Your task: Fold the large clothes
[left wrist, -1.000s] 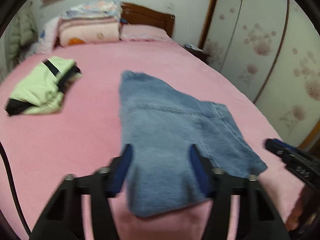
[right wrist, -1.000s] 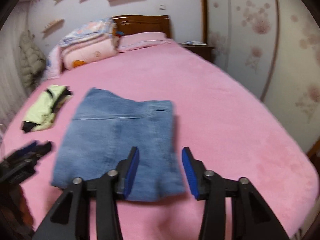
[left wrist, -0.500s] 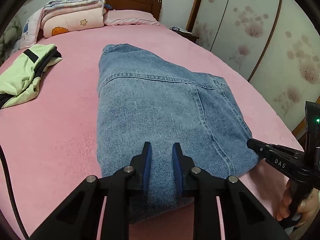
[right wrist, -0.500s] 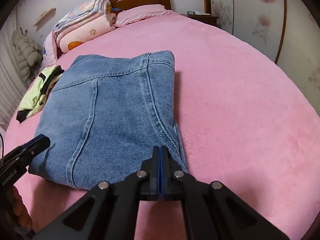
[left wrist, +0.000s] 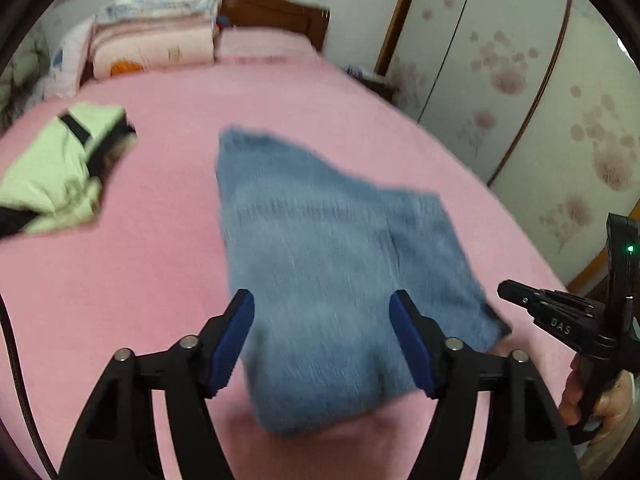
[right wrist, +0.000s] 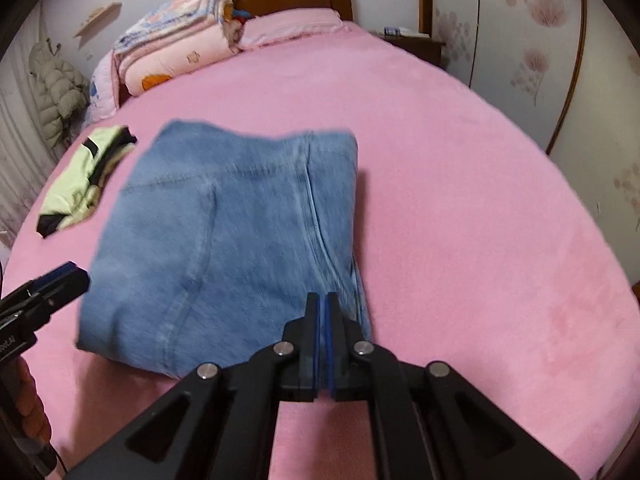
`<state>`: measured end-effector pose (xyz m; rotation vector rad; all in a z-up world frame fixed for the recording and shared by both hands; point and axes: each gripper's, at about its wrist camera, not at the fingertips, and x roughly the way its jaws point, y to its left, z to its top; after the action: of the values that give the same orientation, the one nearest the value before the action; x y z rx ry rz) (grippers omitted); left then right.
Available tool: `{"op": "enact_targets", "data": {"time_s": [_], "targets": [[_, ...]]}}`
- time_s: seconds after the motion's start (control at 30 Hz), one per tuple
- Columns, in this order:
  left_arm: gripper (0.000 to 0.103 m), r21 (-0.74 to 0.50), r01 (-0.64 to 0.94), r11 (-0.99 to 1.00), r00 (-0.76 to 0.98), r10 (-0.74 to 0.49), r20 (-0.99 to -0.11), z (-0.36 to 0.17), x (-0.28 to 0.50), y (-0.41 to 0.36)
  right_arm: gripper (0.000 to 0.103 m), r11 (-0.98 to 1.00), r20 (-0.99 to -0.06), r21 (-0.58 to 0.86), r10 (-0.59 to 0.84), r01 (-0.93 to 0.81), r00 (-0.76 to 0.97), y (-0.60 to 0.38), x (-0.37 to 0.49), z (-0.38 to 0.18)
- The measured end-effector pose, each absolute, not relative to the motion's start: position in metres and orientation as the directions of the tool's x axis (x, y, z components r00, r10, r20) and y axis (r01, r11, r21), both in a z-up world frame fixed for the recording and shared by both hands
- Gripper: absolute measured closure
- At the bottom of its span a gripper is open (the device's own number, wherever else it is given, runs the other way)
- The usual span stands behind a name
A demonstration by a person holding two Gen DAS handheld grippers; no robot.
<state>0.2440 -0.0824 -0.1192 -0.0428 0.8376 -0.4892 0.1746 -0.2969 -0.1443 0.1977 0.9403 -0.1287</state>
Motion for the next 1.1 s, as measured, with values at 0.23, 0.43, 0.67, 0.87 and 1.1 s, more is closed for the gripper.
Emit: {"op": "enact_targets", "data": {"time_s": [0.23, 0.43, 0.67, 0.87, 1.1], "targets": [[0.030, -0.172, 0.425, 0.889, 0.600, -0.419, -0.681, -0.067, 0.296, -0.089, 0.100, 0.987, -0.751, 0.119, 0.020, 0.105, 0.660, -0.299, 0.212, -0.073], [0.030, -0.164, 0.432, 0.887, 0.573, -0.410, -0.709, -0.068, 0.361, -0.133, 0.100, 0.984, -0.731, 0.170, 0.091, 0.051, 0.677, -0.291, 0.283, -0.053], [0.030, -0.153, 0.316, 0.936, 0.487, -0.298, -0.821, -0.142, 0.423, -0.161, 0.100, 0.955, -0.793, 0.288, 0.194, 0.075, 0.578, -0.290, 0.363, -0.111], [0.030, 0.008, 0.334, 0.942, 0.539, -0.184, -0.822, -0.177, 0.424, -0.166, 0.103, 0.957, -0.876, 0.250, 0.159, 0.147, 0.456, -0.304, 0.380, -0.184], [0.018, -0.221, 0.228, 0.948, 0.452, -0.305, -0.838, -0.197, 0.444, -0.123, 0.103, 0.944, -0.830, 0.304, 0.195, 0.131, 0.522, -0.336, 0.361, -0.189]]}}
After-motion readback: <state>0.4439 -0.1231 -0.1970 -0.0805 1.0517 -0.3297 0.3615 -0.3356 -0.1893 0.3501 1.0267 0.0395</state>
